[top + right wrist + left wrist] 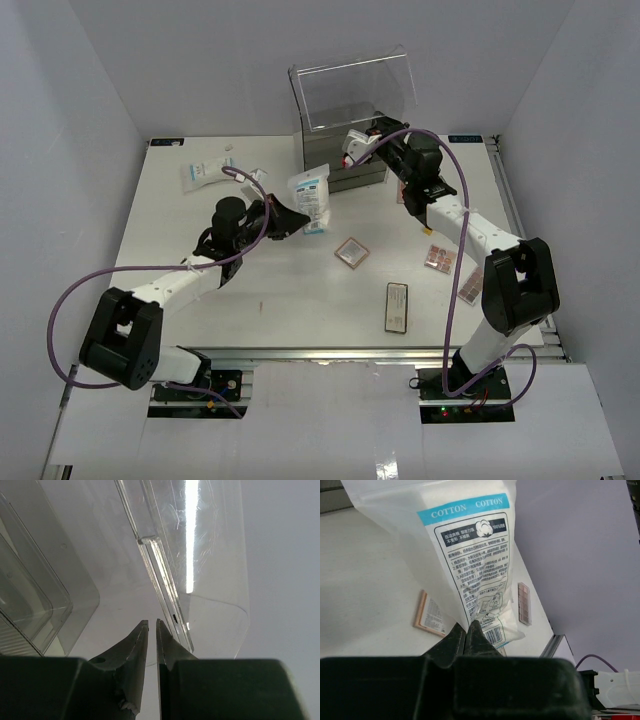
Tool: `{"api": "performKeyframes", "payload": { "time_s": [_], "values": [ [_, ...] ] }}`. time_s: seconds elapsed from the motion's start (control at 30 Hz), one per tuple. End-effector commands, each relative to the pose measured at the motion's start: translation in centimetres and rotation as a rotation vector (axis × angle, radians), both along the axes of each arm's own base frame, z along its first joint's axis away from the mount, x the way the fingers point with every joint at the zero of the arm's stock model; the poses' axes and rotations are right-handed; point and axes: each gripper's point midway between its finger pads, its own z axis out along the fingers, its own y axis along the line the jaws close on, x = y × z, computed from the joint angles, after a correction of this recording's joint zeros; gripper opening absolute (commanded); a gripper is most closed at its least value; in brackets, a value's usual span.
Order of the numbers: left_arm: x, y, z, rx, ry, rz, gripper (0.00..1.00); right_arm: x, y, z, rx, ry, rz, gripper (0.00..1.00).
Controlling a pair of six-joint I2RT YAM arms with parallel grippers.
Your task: Organize the makeup
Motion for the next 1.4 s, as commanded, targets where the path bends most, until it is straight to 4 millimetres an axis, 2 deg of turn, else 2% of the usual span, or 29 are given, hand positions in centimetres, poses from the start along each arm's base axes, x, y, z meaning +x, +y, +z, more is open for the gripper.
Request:
{"api": "performKeyframes", "payload": {
  "time_s": [0.0, 0.03, 0.1, 0.17, 0.23, 0.3, 0.4, 0.47, 0.7, 1.07, 1.37],
  "values": [
    [1.1, -3.8, 2.3, -0.069, -0.100, -0.081, 0.00, -1.3, -0.9, 6.7, 0.091, -0.118, -0.008, 0.18],
    [1.4, -4.8, 3.1, -0.080, -0.121, -0.097, 0.00, -1.3, -0.9, 6.6, 0.093, -0.115, -0.007, 0.18],
    [2.4, -6.3, 2.4, -0.072, -0.109, -0.109, 0.00, -1.2, -1.0, 6.7, 0.095, -0.115, -0.010, 0.18],
    [3.8, -7.6, 3.8, -0.086, -0.135, -0.109, 0.00, -1.2, -0.9, 6.6, 0.097, -0.109, -0.007, 0.18],
    [5.0, -8.4, 3.8, -0.087, -0.133, -0.101, 0.00, -1.2, -0.9, 6.6, 0.097, -0.109, -0.009, 0.18],
    [6.4, -8.9, 5.0, -0.099, -0.155, -0.076, 0.00, -1.2, -0.9, 6.6, 0.099, -0.109, -0.009, 0.18],
    [8.3, -9.3, 5.5, -0.105, -0.157, -0.036, 0.00, -1.0, -1.0, 6.5, 0.105, -0.104, -0.012, 0.18],
    [9.7, -9.4, 7.0, -0.123, -0.180, 0.006, 0.00, -1.0, -1.0, 6.7, 0.115, -0.104, -0.012, 0.18],
    [13.3, -9.2, 7.7, -0.176, -0.153, 0.145, 0.00, -1.0, -0.9, 6.7, 0.130, -0.094, -0.011, 0.18],
    [16.7, -7.7, 8.8, -0.346, -0.094, 0.348, 0.00, -1.0, -0.9, 7.0, 0.149, -0.090, -0.009, 0.18],
    [18.4, -7.8, 8.9, -0.445, -0.032, 0.442, 0.00, -1.1, -0.8, 6.7, 0.158, -0.076, -0.004, 0.18]
  ]
}}
